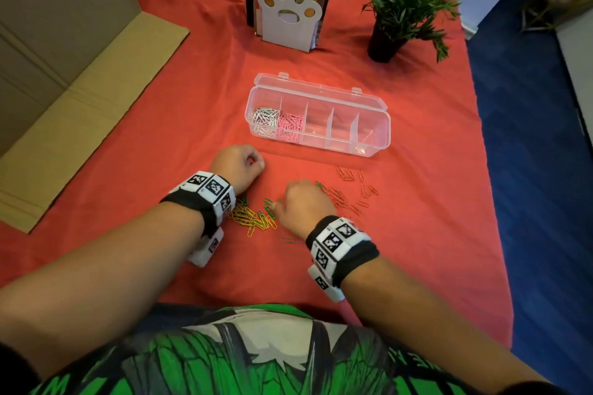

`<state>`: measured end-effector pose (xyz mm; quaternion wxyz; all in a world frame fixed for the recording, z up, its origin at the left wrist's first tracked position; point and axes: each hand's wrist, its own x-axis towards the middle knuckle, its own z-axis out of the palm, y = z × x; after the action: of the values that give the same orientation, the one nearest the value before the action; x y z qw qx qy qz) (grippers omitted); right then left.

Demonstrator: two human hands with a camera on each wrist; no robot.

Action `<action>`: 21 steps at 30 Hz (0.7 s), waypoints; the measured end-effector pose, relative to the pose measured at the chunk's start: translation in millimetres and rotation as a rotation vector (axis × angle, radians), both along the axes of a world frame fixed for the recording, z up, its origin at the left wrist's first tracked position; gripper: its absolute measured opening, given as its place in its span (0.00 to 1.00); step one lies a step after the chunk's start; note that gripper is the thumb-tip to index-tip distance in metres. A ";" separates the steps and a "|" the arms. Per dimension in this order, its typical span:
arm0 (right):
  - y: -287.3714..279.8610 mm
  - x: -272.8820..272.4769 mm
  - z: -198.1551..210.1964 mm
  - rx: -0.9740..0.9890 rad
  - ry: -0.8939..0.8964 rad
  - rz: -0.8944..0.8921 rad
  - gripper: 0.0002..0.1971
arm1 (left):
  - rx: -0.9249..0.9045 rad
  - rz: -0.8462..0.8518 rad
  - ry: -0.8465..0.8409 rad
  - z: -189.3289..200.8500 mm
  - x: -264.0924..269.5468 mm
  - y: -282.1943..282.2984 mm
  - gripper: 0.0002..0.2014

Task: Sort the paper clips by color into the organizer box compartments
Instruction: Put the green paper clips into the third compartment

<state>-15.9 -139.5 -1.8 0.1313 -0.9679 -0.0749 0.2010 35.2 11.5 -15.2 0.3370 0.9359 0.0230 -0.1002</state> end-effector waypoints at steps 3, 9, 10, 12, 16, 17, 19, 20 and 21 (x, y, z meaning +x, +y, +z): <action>8.8 -4.2 -4.2 -0.040 -0.082 0.062 0.23 | -0.244 0.200 0.188 4.3 3.2 0.7 0.06; 6.2 -1.2 -1.8 -0.085 -0.069 0.138 0.15 | -0.936 0.584 0.613 24.5 -2.3 11.1 0.11; 3.9 0.5 -2.4 -0.079 -0.056 0.137 0.15 | -0.987 0.574 0.634 27.4 -4.8 14.5 0.12; 1.5 3.1 -5.1 -0.057 -0.045 0.121 0.14 | -1.043 0.563 0.655 29.1 -9.0 19.1 0.13; 5.4 0.6 -13.2 -0.023 -0.019 0.054 0.18 | -1.055 0.590 0.692 27.7 -14.6 19.3 0.14; 6.8 -0.3 -15.5 -0.031 -0.025 0.055 0.17 | -1.037 0.591 0.692 27.0 -15.4 18.3 0.15; 8.5 -1.2 -17.6 -0.043 -0.025 0.059 0.13 | -0.967 0.581 0.696 24.0 -16.7 14.6 0.15; 8.6 -0.8 -18.7 -0.047 -0.007 0.055 0.13 | -0.904 0.561 0.683 22.5 -17.8 12.1 0.15; 8.4 0.2 -20.1 -0.052 0.016 0.059 0.13 | -0.801 0.520 0.638 19.8 -18.8 10.3 0.14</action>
<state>-15.7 -131.1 -21.9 0.1009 -0.9667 -0.0972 0.2142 16.4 21.8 4.6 0.6551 0.6224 0.3131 -0.2924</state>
